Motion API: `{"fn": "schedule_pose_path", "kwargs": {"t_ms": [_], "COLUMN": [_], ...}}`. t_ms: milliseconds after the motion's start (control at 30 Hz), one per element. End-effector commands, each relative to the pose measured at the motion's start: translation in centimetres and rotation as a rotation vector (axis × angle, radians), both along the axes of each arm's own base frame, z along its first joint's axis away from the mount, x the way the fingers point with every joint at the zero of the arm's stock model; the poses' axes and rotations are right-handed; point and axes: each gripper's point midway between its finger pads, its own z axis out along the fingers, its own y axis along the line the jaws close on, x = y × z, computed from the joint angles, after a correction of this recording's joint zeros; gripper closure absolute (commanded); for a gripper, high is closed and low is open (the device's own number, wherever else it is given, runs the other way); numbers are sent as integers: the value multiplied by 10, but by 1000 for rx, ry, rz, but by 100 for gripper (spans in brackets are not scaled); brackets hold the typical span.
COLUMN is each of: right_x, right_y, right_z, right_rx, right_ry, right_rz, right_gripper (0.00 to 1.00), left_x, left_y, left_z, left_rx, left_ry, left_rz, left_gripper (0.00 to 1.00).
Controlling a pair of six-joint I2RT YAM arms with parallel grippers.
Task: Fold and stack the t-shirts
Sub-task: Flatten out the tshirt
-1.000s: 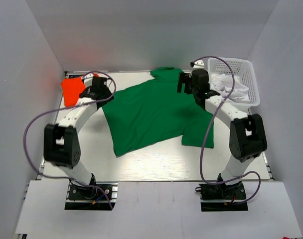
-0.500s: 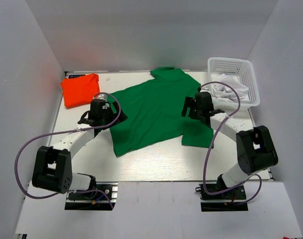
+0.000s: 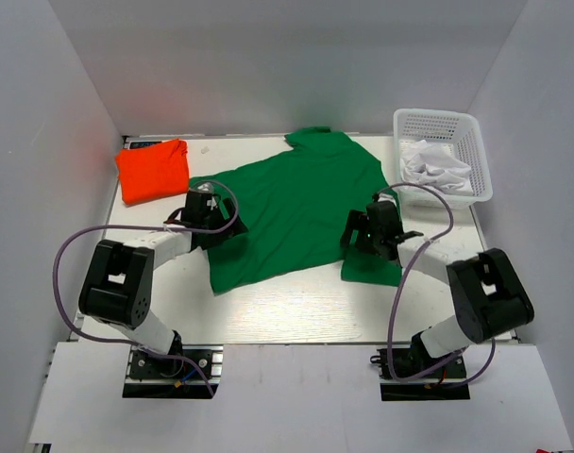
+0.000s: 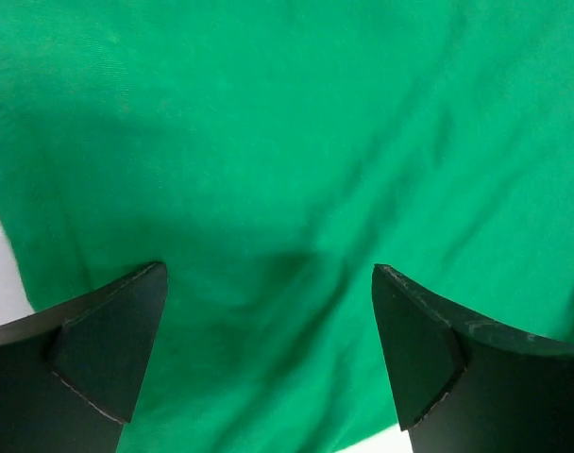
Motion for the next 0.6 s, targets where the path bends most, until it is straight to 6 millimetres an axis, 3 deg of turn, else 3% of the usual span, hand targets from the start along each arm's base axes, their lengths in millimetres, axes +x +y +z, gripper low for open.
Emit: {"fn": "schedule_pose_path", "kwargs": {"t_ms": [0, 67, 200, 267, 333, 433, 533, 567], "right_x": [-75, -92, -99, -97, -91, -78, -80, -81], "right_y": [2, 6, 17, 24, 22, 13, 6, 3], "right_z": [-39, -38, -7, 6, 25, 56, 69, 69], "right_rx": [20, 23, 42, 36, 29, 13, 27, 39], "right_ry": [223, 225, 131, 90, 22, -78, -97, -89], "right_rz": [26, 46, 125, 171, 174, 128, 78, 38], "right_gripper": [10, 10, 10, 10, 10, 10, 10, 10], "left_x": [8, 11, 19, 23, 25, 3, -32, -50], "left_y": [37, 52, 57, 58, 57, 56, 65, 72], "left_z": [-12, -15, 0, 14, 44, 77, 88, 80], "left_rx": [147, 216, 244, 238, 214, 160, 84, 101], "left_ry": [38, 61, 42, 22, -44, -123, -130, -80], "left_rz": [144, 202, 229, 244, 252, 285, 366, 395], "left_gripper": [0, 0, 0, 0, 0, 0, 0, 0]}}
